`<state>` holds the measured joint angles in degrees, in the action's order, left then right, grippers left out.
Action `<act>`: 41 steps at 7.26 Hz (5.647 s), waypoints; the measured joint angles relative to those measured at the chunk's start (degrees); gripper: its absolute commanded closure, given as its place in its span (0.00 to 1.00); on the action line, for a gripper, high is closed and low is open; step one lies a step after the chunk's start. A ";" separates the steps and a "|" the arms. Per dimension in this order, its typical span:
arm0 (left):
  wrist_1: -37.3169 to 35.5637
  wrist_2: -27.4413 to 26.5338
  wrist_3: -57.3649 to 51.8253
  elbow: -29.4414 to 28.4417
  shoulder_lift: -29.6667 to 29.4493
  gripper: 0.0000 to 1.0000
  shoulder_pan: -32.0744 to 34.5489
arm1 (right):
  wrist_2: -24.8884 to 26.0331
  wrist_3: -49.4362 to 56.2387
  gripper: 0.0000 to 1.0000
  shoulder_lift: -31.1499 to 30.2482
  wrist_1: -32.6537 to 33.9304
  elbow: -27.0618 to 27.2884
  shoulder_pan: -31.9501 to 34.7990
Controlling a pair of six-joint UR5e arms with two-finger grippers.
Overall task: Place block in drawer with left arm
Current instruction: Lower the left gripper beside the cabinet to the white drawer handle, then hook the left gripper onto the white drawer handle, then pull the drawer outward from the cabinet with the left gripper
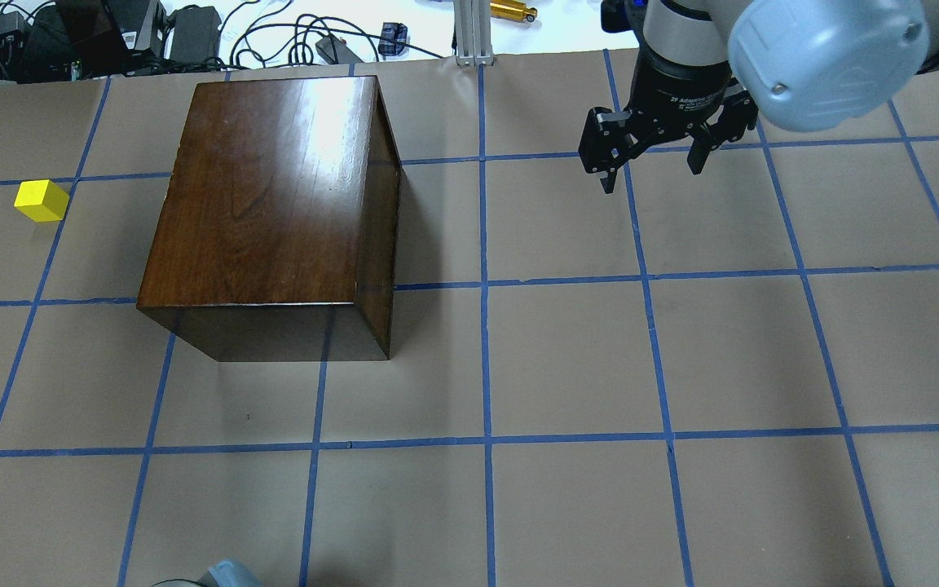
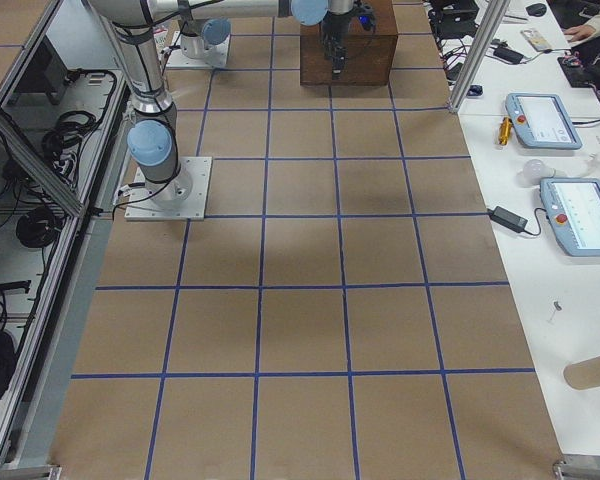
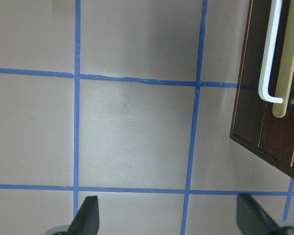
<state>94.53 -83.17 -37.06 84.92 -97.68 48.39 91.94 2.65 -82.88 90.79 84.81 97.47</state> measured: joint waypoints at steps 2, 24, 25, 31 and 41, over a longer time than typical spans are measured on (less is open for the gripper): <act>-3.47 4.20 -1.59 0.22 -7.06 0.00 -0.24 | 0.00 0.04 0.00 0.00 0.00 0.00 0.00; -9.62 14.16 -4.86 -1.06 -21.99 0.00 12.48 | 0.00 0.05 0.00 0.00 0.00 0.00 0.00; -9.62 14.03 -4.89 -0.97 -21.97 0.00 11.57 | 0.00 0.06 0.00 0.00 0.00 0.00 0.00; -9.67 13.87 -5.65 -0.56 -21.63 0.00 4.83 | 0.00 0.03 0.00 0.00 0.00 0.00 0.00; -9.16 13.01 -8.10 -0.91 -19.99 0.00 -1.36 | 0.00 0.01 0.00 0.00 0.00 0.00 0.00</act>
<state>85.37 -70.16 -45.16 84.01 -117.67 47.03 91.93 2.67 -82.88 90.79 84.81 97.47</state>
